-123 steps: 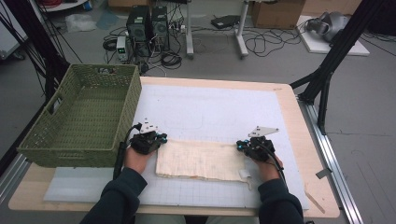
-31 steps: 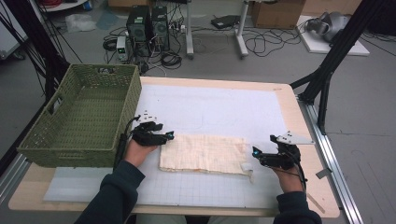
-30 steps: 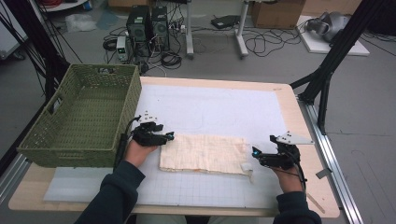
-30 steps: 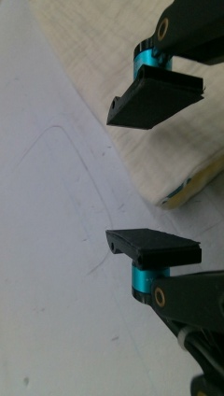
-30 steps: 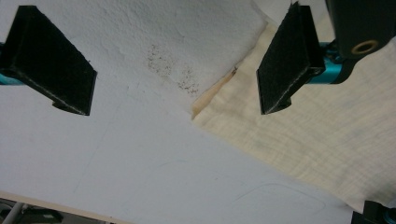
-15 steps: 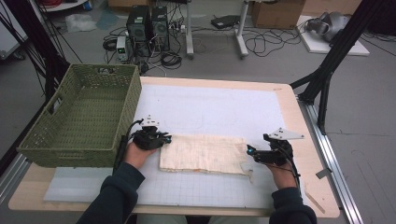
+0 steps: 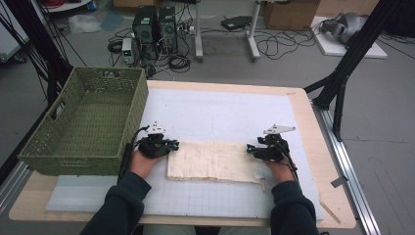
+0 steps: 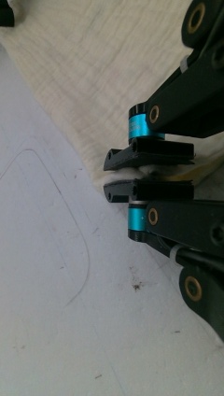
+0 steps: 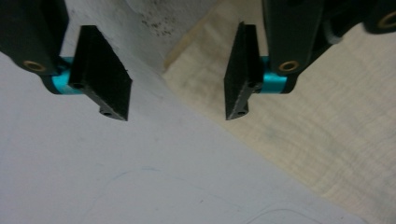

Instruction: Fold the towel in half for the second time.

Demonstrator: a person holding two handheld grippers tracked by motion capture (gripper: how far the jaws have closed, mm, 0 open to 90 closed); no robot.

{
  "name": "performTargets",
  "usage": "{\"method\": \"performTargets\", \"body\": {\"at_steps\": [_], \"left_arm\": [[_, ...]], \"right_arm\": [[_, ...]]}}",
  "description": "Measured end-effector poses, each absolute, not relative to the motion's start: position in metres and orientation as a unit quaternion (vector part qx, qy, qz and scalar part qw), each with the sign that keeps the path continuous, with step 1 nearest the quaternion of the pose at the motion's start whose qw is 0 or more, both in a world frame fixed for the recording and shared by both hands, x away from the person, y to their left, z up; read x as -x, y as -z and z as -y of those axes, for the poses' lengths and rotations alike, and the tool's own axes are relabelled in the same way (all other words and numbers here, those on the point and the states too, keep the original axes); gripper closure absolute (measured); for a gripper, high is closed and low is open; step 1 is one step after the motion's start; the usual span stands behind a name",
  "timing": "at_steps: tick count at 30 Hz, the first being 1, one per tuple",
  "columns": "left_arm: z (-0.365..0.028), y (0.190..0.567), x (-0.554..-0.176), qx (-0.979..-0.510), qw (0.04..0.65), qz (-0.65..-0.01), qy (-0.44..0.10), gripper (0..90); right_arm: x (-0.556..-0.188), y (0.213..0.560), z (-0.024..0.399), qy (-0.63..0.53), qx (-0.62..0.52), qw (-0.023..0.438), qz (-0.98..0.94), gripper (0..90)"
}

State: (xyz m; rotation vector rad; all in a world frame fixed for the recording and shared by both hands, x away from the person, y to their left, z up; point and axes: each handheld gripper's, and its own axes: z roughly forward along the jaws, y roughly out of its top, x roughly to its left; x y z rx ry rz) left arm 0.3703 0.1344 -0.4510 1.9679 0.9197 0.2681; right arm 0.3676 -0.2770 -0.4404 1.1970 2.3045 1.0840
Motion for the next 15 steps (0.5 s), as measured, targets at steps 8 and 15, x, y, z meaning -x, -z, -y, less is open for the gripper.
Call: {"method": "performTargets", "body": {"at_steps": [8,15], "left_arm": [[-0.1365,0.4505,-0.3698,-0.792,0.470,-0.376,-0.106,82.7],[-0.1387,0.4468,-0.3698,-0.778,0.486,-0.378,-0.125,83.4]], "right_arm": [[-0.3735,0.4460,0.2724,-0.379,-0.403,0.138,-0.822,72.8],[-0.3729,0.4443,0.2711,-0.376,-0.389,0.149,-0.828,86.0]]}}
